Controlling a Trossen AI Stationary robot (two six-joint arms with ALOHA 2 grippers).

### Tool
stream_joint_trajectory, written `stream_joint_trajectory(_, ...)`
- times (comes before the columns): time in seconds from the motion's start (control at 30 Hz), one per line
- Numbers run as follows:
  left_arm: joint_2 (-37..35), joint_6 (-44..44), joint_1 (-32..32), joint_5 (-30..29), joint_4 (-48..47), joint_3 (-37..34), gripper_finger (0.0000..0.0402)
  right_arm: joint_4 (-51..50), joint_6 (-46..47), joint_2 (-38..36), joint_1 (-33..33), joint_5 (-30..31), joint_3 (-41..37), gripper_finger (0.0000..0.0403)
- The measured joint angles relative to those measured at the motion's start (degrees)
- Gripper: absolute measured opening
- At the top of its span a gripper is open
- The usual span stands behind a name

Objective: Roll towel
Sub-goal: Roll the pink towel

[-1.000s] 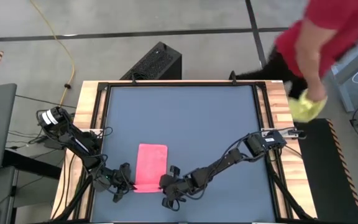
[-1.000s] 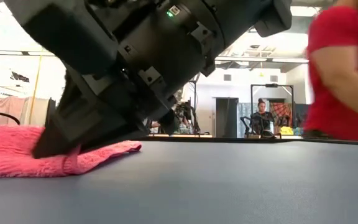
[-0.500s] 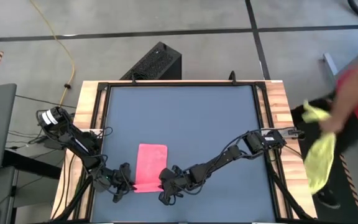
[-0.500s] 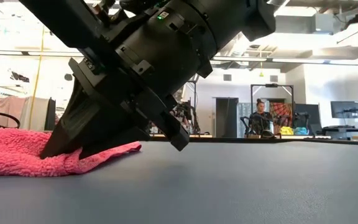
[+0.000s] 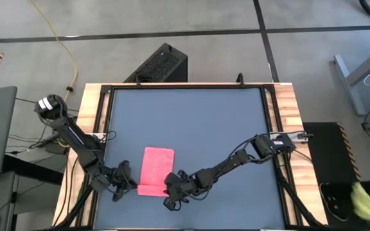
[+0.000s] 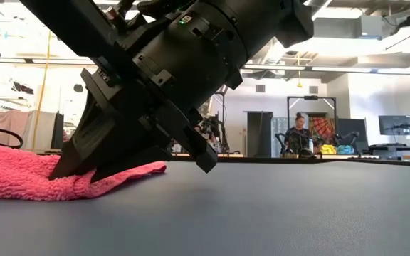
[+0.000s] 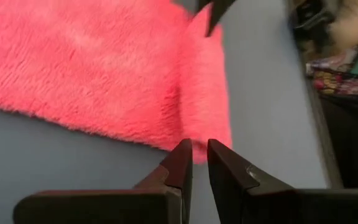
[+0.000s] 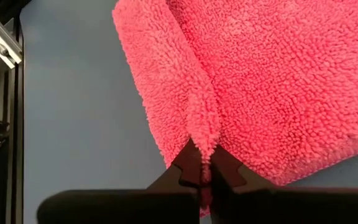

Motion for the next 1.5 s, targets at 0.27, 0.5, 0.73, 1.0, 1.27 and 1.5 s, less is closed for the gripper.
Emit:
stream_joint_trajectory(0.27,-4.7,10.7,-1.8,-6.7,4.9,0.1,0.0039,-0.2,0.0,0.0,-0.1,0.4,0.0,0.0029)
stream_joint_trajectory(0.5,8.0,18.0,2.0,-6.3,18.4,1.1,0.0013,-0.3,0.1,0.0,-0.5,0.3,0.0,0.0029)
stream_joint_trajectory(0.73,20.0,17.8,6.5,-2.7,18.5,5.8,0.0001,-0.3,0.1,0.0,-0.6,0.3,-0.1,0.0029)
stream_joint_trajectory(1.0,22.6,16.0,8.7,0.1,15.1,6.7,0.0,1.3,-2.5,0.1,-0.7,-0.7,-0.2,0.0051)
stream_joint_trajectory(1.27,22.6,15.9,8.8,0.2,14.1,6.7,0.0,1.8,-1.9,-0.1,-0.8,-2.5,-0.2,0.0079)
stream_joint_trajectory(1.5,22.6,15.8,8.8,1.2,13.9,6.7,0.0,-2.3,-3.1,-2.3,-1.7,-5.5,-0.2,0.0131)
